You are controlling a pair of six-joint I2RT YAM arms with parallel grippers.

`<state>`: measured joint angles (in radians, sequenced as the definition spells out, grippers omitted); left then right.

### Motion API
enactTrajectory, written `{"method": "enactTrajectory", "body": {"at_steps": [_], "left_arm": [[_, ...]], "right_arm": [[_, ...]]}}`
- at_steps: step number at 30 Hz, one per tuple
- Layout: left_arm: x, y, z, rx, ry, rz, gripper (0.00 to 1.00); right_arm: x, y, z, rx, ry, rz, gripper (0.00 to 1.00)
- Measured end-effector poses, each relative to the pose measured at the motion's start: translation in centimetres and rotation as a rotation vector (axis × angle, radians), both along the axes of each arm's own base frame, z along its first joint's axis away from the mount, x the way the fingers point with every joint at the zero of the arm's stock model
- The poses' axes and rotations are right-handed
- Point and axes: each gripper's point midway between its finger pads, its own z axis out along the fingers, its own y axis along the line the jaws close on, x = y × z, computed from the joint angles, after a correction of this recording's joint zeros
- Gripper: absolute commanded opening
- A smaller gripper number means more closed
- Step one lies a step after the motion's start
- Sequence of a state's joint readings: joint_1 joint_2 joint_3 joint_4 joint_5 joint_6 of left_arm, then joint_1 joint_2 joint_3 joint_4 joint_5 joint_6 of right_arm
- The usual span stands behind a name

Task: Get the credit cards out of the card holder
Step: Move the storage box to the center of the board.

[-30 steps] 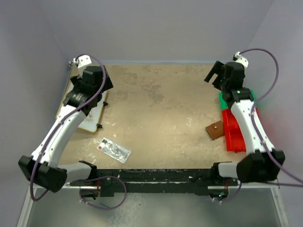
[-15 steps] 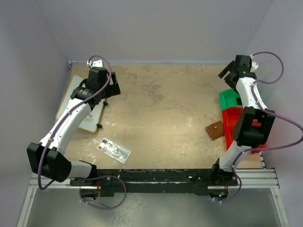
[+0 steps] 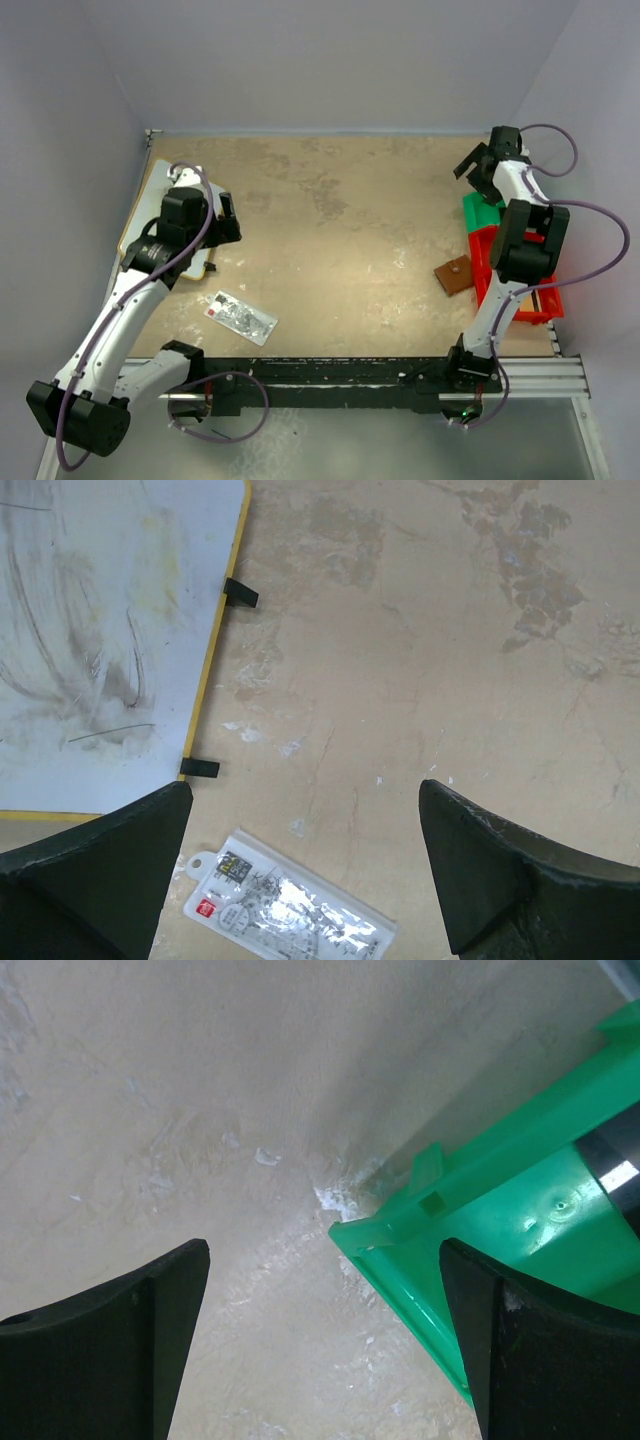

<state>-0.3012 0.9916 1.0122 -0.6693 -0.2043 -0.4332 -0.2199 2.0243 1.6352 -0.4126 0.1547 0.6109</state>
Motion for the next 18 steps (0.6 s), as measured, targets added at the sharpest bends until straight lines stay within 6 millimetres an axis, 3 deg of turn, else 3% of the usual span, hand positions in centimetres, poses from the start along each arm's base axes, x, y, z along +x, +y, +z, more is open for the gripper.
{"method": "enactTrajectory", "body": {"at_steps": [8, 18], "left_arm": [[-1.3, 0.5, -2.5, 0.015, 0.036, 0.009, 0.93], [-1.1, 0.4, -3.0, 0.016, 0.054, 0.005, 0.93]], "right_arm": [[0.8, 1.1, -1.6, 0.022, -0.001, 0.116, 0.97], [1.2, 3.8, -2.6, 0.03, 0.004, 0.279, 0.95]]}}
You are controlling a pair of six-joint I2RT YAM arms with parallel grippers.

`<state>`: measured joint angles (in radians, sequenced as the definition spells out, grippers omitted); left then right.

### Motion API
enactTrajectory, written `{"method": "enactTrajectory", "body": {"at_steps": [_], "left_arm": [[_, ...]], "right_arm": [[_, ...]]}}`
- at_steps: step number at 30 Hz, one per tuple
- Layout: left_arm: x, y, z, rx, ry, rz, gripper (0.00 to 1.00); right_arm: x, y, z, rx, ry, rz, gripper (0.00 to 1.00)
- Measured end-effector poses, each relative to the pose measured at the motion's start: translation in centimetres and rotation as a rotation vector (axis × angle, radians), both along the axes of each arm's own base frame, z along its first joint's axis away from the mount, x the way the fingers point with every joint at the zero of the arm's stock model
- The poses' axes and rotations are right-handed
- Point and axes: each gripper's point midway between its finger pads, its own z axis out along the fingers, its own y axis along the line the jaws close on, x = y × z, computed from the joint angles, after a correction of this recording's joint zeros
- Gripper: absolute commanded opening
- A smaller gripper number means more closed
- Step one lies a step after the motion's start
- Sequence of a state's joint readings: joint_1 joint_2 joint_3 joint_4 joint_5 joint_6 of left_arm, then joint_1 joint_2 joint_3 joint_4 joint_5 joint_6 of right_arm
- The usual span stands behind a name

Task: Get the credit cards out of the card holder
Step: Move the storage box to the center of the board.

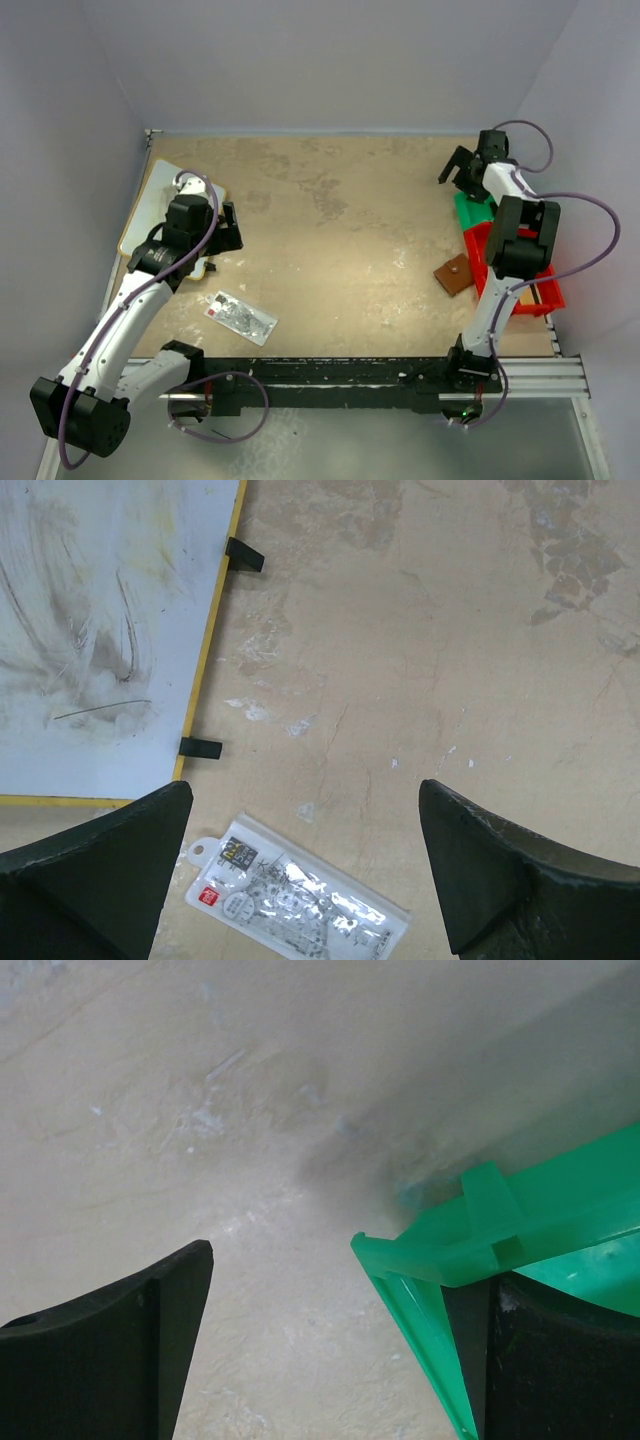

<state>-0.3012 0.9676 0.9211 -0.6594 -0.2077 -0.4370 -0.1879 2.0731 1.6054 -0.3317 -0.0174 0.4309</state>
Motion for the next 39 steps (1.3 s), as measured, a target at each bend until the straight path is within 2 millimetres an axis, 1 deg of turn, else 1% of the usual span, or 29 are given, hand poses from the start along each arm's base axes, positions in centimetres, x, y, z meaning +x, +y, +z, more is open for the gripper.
{"method": "enactTrajectory", "body": {"at_steps": [4, 16, 19, 23, 28, 33, 39], "left_arm": [[0.0, -0.1, 0.0, -0.01, -0.001, 0.008, 0.93], [0.1, 0.0, 0.0, -0.012, -0.004, 0.018, 0.92], [0.1, 0.0, 0.0, -0.015, -0.004, 0.022, 0.92], [0.1, 0.0, 0.0, -0.02, -0.005, 0.027, 0.92], [0.1, 0.0, -0.1, -0.023, -0.002, 0.029, 0.92], [0.0, 0.0, -0.6, -0.028, 0.008, 0.036, 0.92], [0.0, -0.1, -0.9, -0.045, 0.011, 0.051, 0.91]], "right_arm": [[0.3, 2.7, 0.0, -0.016, 0.004, 0.078, 0.95], [0.3, 14.1, -0.1, -0.019, 0.003, 0.339, 0.93], [0.3, 16.8, -0.4, -0.022, 0.003, 0.398, 0.92], [0.0, 19.8, -0.8, -0.038, 0.009, 0.477, 0.92], [-1.2, 23.0, -1.0, -0.063, 0.024, 0.57, 0.91], [-2.9, 26.5, -1.2, -0.095, 0.039, 0.66, 0.91], [-5.3, 31.3, -1.2, -0.113, 0.042, 0.785, 0.9]]}}
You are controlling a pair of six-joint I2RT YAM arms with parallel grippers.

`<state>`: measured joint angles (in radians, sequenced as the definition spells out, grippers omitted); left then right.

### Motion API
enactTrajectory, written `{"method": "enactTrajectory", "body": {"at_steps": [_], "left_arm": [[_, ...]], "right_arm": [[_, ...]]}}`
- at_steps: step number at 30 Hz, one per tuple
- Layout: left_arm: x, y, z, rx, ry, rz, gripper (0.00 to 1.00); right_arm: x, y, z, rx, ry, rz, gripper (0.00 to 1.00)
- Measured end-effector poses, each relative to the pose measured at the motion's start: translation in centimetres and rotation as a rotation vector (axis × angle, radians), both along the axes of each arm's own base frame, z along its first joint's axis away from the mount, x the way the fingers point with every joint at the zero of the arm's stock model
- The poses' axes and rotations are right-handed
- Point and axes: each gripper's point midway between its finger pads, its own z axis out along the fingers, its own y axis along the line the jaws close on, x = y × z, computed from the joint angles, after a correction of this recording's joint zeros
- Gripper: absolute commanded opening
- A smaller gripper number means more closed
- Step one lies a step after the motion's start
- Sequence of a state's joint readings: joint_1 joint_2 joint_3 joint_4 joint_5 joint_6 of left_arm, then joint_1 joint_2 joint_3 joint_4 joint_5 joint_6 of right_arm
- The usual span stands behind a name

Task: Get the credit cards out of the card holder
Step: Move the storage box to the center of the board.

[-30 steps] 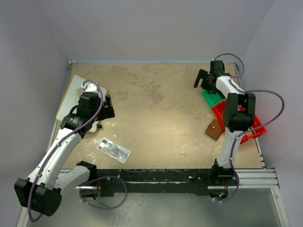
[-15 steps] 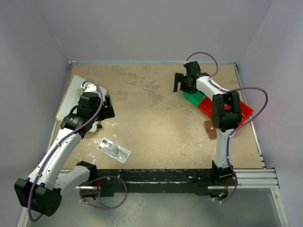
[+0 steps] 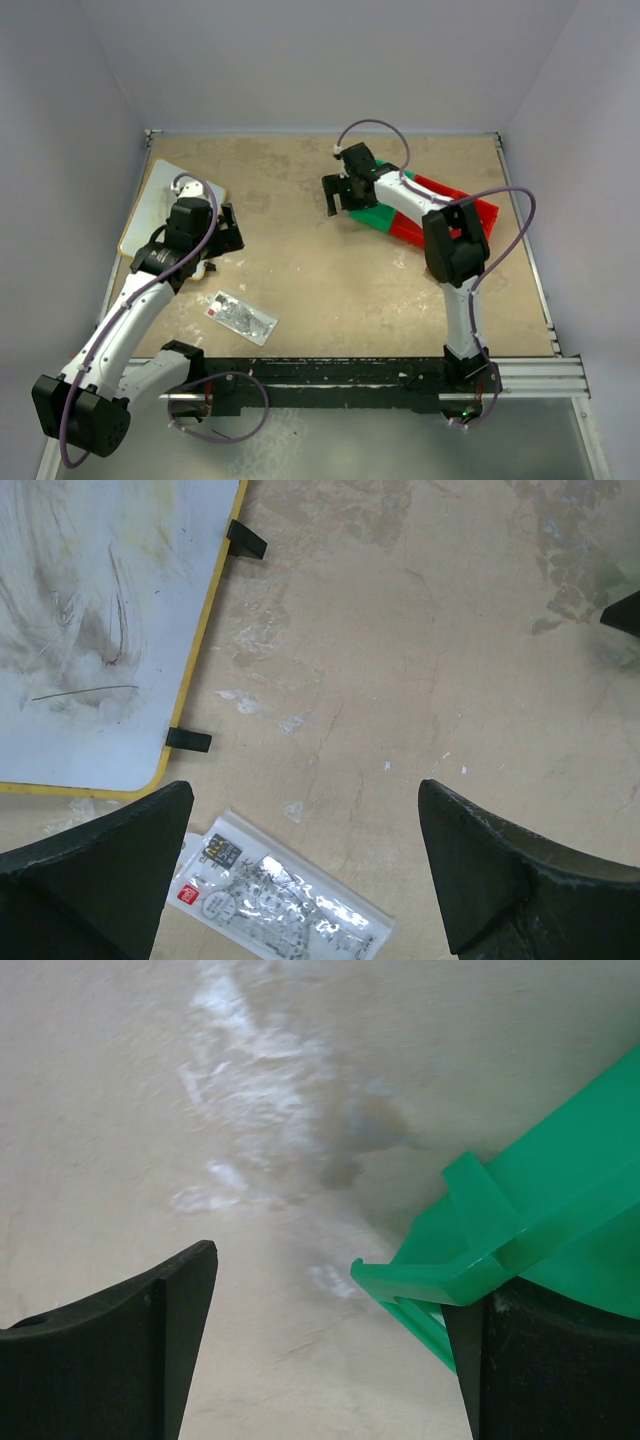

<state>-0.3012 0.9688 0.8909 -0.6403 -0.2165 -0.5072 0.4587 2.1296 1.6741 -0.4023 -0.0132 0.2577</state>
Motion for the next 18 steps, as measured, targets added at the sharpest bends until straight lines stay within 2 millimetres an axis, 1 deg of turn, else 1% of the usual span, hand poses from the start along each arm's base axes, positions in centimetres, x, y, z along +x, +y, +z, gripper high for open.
{"method": "enactTrajectory", "body": {"at_steps": [3, 7, 12, 15, 17, 18], "left_arm": [[0.0, 0.2, -0.3, -0.008, 0.002, 0.025, 0.91], [0.1, 0.8, 0.1, -0.009, -0.02, 0.073, 0.91], [0.2, 1.7, 1.1, -0.01, -0.068, 0.141, 0.91], [0.2, 2.1, 1.5, -0.015, -0.087, 0.169, 0.91], [0.3, 2.1, 1.6, -0.021, -0.091, 0.176, 0.91], [0.3, 2.1, 1.6, -0.023, -0.091, 0.176, 0.91]], "right_arm": [[-1.5, 2.9, -0.1, -0.011, 0.001, 0.081, 0.9], [-4.0, 6.6, -0.1, -0.018, -0.003, 0.183, 0.89], [-6.6, 10.0, 0.0, -0.019, -0.011, 0.277, 0.9], [-7.8, 10.7, 0.7, -0.014, -0.022, 0.306, 0.92], [-8.2, 10.4, 2.0, -0.011, -0.042, 0.303, 0.93], [-8.2, 10.1, 3.0, -0.01, -0.063, 0.295, 0.94]]}}
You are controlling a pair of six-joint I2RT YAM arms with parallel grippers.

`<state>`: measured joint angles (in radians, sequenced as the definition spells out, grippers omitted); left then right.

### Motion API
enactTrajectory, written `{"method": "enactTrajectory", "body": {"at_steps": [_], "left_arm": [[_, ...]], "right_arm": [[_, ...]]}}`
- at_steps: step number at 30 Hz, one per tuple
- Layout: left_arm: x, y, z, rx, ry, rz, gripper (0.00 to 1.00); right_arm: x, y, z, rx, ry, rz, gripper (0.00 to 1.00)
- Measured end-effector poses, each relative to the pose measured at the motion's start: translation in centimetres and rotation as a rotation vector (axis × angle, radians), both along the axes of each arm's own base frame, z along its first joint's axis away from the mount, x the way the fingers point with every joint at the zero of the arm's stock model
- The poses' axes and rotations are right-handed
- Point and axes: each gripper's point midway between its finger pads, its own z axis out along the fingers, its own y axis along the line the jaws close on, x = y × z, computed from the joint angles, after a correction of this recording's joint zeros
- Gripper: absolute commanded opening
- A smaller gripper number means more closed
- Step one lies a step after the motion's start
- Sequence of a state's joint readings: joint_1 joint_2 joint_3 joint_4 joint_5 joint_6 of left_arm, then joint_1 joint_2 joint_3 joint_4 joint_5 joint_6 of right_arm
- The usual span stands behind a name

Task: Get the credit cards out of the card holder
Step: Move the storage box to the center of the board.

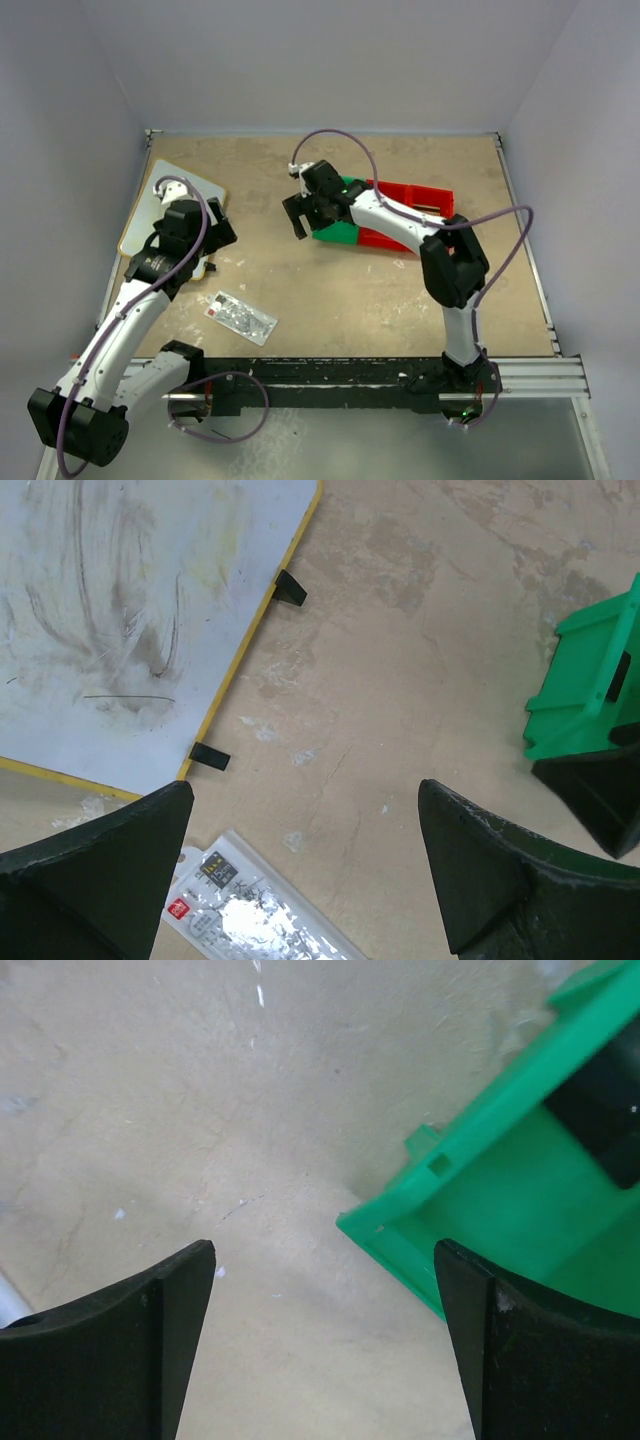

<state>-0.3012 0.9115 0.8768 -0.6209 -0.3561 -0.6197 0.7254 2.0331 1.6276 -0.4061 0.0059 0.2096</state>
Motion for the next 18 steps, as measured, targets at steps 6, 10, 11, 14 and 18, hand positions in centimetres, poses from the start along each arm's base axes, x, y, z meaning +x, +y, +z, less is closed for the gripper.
{"method": "enactTrajectory", "body": {"at_steps": [6, 10, 11, 14, 18], "left_arm": [[0.6, -1.0, -0.4, -0.026, 0.01, -0.034, 0.91], [1.0, -2.4, -1.9, -0.053, 0.066, -0.087, 0.9], [1.0, -2.8, -2.4, -0.062, 0.089, -0.105, 0.9], [1.1, -3.8, -3.5, -0.085, 0.134, -0.146, 0.9], [1.1, -4.8, -4.1, -0.114, 0.159, -0.185, 0.9]], "right_arm": [[1.1, -2.4, 8.7, 0.083, -0.182, -0.124, 1.0], [1.9, -5.4, 13.4, 0.15, -0.279, -0.26, 1.0], [2.4, -6.6, 14.0, 0.174, -0.284, -0.309, 1.0], [4.4, -10.5, 13.5, 0.202, -0.267, -0.438, 1.0], [6.1, -14.3, 9.7, 0.179, -0.193, -0.552, 0.99]]}}
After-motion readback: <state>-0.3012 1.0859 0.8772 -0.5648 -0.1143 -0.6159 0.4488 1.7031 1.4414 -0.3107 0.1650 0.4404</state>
